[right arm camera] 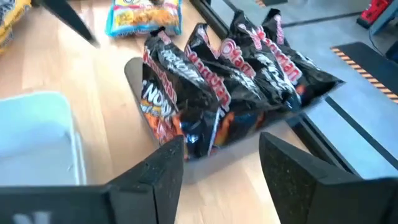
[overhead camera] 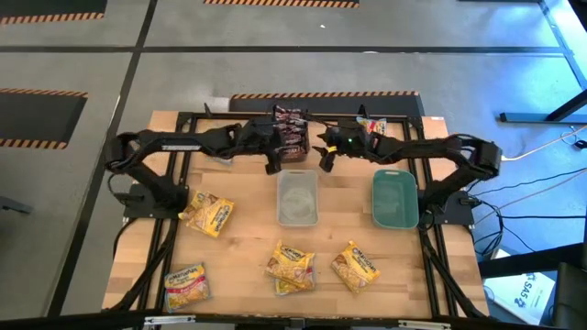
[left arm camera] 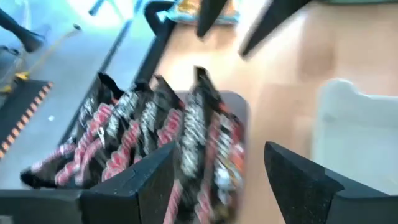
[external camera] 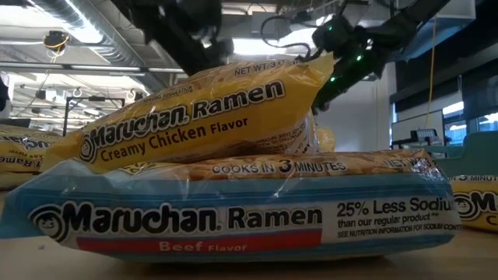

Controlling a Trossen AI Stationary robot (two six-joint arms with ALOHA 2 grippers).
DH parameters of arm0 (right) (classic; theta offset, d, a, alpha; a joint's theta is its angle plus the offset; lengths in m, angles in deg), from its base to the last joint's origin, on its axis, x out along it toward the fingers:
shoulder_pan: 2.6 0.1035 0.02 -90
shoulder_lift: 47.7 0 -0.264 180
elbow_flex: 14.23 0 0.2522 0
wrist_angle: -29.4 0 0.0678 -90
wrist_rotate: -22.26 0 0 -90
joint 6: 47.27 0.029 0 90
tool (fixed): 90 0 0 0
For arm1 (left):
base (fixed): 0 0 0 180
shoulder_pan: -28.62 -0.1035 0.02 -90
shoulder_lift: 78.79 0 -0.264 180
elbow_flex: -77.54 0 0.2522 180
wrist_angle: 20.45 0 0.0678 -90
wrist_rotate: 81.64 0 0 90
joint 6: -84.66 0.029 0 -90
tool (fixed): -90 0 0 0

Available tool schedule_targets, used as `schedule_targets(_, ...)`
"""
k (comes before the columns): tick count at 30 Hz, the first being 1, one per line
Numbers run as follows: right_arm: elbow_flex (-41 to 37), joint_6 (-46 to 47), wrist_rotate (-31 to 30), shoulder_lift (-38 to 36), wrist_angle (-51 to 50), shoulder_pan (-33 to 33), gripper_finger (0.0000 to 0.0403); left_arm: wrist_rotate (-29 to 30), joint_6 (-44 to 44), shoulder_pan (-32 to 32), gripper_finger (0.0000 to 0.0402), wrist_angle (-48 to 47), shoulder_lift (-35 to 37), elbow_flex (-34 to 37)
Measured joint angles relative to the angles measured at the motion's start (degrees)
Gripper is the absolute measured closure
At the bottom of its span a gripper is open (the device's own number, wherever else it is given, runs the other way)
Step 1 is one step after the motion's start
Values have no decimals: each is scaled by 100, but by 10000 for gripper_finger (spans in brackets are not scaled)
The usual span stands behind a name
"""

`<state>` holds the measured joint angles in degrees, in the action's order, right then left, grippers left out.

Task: Sort Maruchan noodles

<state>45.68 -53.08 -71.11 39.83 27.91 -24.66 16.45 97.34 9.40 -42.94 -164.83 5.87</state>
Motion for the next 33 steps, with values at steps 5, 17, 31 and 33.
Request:
schedule_targets(5, 0, -2, -61, -460, -382, 355, 221, -1, -820, 393, 165, -518, 692, 302)
schedule_targets(17, 7, 153, 249, -650, 53, 2062, 221, -204, -2555, 2253, 165, 1562, 1869, 2493)
schedule_targets(31, 4, 695, 886, -343, 1907, 4207, 221, 555, -3233, 4451, 166, 3067, 924, 2567)
schedule_targets(33, 4, 699, 569, -275, 2093, 4436, 214, 688, -3358, 4644, 166, 3097, 812, 2470)
